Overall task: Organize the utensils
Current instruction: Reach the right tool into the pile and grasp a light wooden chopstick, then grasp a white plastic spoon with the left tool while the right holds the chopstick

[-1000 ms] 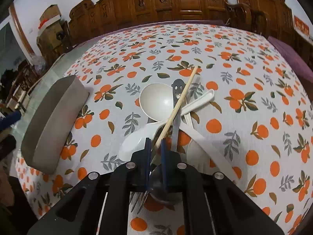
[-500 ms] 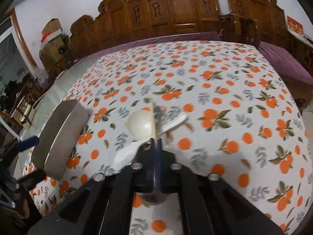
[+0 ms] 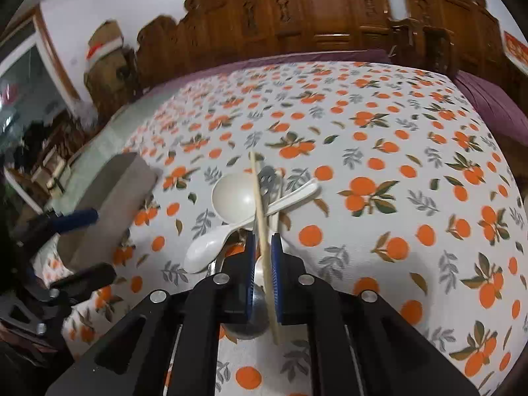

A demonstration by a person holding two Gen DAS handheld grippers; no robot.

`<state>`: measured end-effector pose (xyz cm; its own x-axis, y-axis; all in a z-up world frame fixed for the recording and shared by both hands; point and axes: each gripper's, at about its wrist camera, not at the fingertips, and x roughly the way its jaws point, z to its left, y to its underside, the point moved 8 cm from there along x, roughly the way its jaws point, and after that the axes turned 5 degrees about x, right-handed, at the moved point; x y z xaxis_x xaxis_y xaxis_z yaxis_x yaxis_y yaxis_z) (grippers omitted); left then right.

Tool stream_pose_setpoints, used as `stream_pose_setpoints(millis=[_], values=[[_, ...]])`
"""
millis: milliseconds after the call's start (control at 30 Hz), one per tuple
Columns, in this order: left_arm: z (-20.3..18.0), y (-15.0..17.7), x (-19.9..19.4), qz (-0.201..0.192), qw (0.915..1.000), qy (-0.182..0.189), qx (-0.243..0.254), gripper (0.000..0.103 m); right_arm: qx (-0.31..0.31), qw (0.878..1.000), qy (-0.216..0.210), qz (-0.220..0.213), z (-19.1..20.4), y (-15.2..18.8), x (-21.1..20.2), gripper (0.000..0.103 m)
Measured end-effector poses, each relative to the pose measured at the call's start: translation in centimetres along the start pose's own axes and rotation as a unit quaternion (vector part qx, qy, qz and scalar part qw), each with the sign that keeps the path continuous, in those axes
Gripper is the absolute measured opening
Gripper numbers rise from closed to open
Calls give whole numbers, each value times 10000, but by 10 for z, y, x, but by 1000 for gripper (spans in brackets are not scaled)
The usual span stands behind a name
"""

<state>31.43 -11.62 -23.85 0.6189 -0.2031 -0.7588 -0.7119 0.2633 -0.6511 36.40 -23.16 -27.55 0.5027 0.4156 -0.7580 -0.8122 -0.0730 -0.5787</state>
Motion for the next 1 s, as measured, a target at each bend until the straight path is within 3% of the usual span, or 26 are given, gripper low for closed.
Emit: stream_pose_setpoints(millis=[367, 400, 733, 1000], values=[[-3, 1, 3, 82, 9999, -20, 91, 90, -431, 9984, 303, 199, 7, -3, 29, 10], [-3, 1, 4, 95, 9999, -23, 95, 90, -439, 9984, 307, 194, 6, -4, 29, 6], [-12, -5, 37, 312, 9993, 174, 76, 90, -138, 9997, 69, -206, -8, -18, -4, 6], [-29, -18, 73, 524, 9978, 367, 201, 72, 243, 9988, 102, -403, -33, -26, -17, 6]])
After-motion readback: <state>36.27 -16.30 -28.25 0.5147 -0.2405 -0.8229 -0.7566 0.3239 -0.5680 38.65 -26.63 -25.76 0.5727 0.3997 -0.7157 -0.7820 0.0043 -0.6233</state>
